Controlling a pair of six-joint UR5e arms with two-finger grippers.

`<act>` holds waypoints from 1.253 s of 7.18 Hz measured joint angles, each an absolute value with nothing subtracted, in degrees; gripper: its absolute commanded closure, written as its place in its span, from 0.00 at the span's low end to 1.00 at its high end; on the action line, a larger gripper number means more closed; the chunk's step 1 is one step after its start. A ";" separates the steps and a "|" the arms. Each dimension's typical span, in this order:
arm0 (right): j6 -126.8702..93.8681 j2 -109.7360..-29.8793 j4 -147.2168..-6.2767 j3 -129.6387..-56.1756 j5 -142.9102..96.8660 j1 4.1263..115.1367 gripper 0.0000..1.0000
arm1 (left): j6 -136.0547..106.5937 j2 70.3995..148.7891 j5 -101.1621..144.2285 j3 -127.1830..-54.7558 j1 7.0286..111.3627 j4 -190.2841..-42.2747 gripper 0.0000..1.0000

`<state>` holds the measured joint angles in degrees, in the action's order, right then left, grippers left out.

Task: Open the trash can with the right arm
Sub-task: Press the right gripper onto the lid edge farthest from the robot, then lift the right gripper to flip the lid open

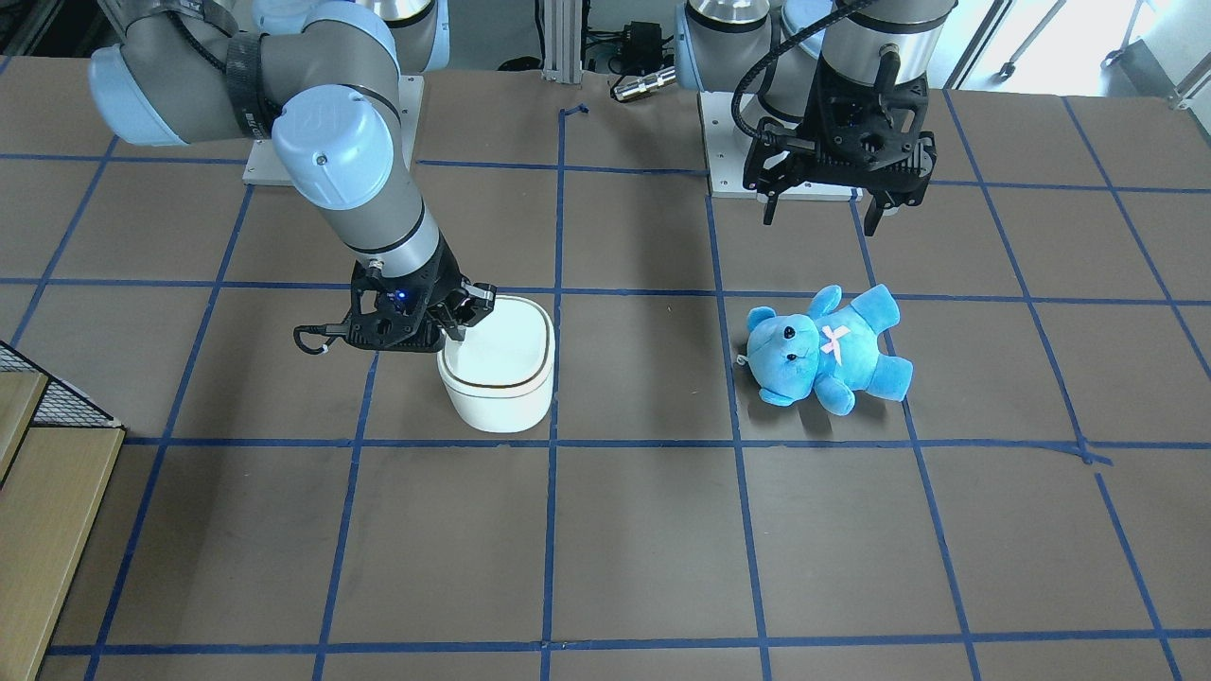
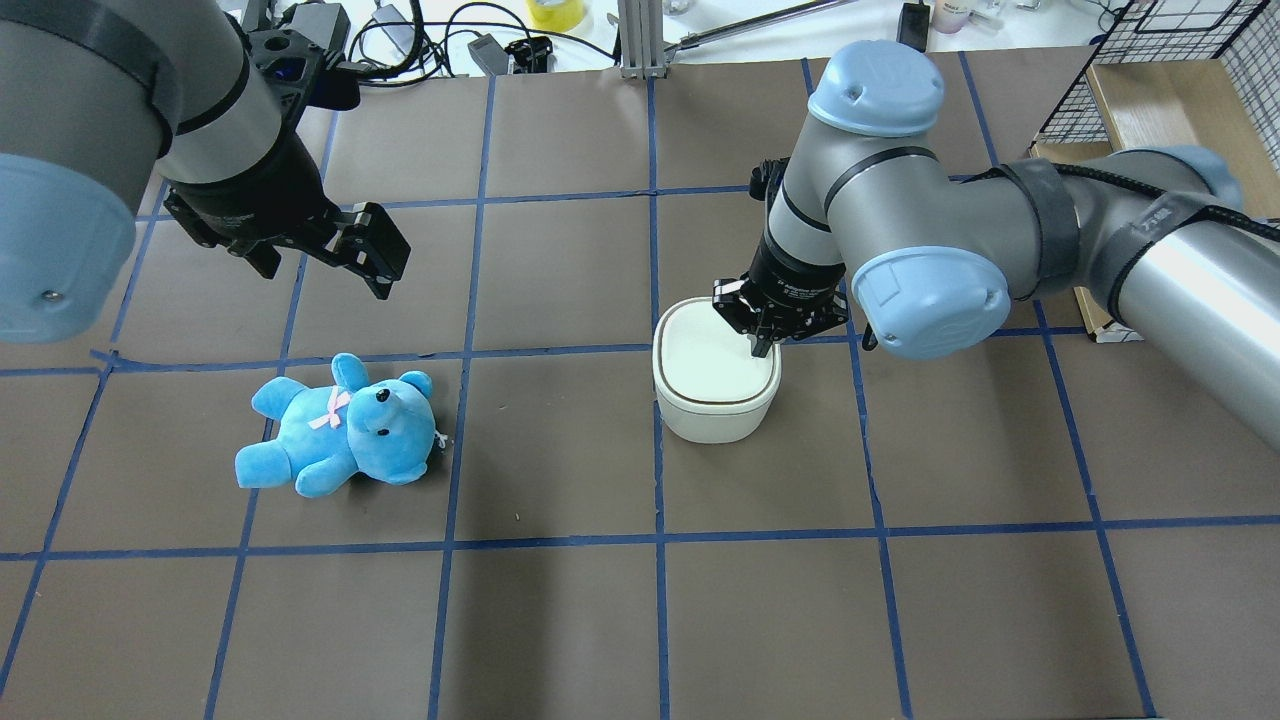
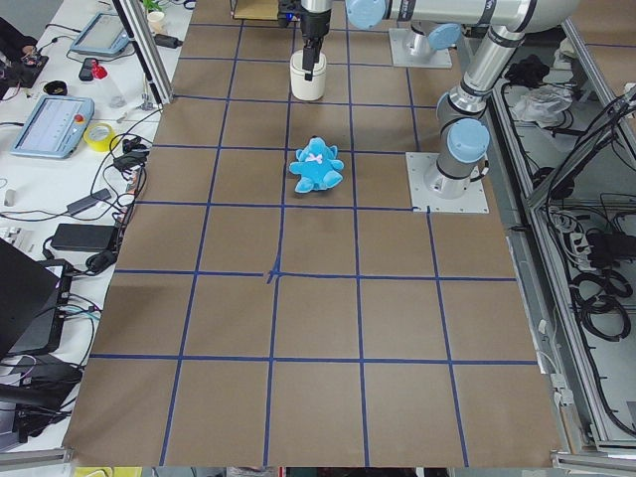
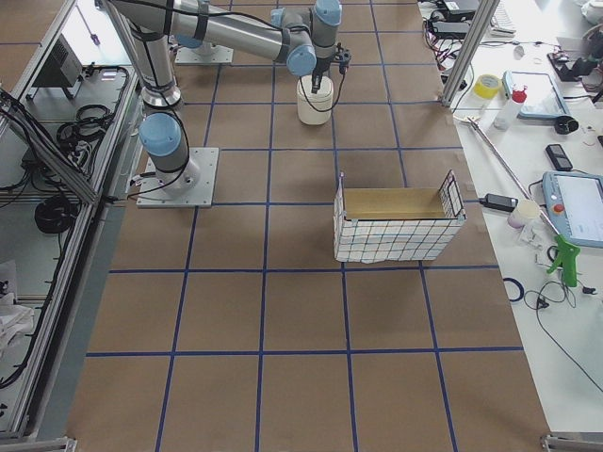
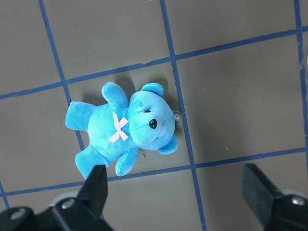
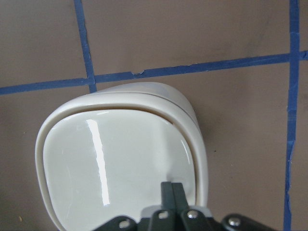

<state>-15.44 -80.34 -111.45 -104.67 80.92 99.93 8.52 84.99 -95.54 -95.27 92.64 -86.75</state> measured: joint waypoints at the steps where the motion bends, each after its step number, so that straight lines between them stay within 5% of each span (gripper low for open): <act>1: -15.33 -80.26 -111.45 -104.68 80.94 99.93 1.00 | 8.53 84.99 -95.54 -95.27 92.64 -86.75 0.00; 8: -15.68 -79.50 -111.57 -104.38 81.16 99.90 1.00 | 8.53 84.99 -95.54 -95.27 92.64 -86.75 0.00; 9: -15.81 -79.91 -111.39 -103.80 81.45 99.82 0.91 | 8.53 84.99 -95.54 -95.27 92.64 -86.75 0.00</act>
<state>-15.81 -79.91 -111.39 -103.80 81.45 99.82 8.53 84.99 -95.54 -95.27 92.64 -86.75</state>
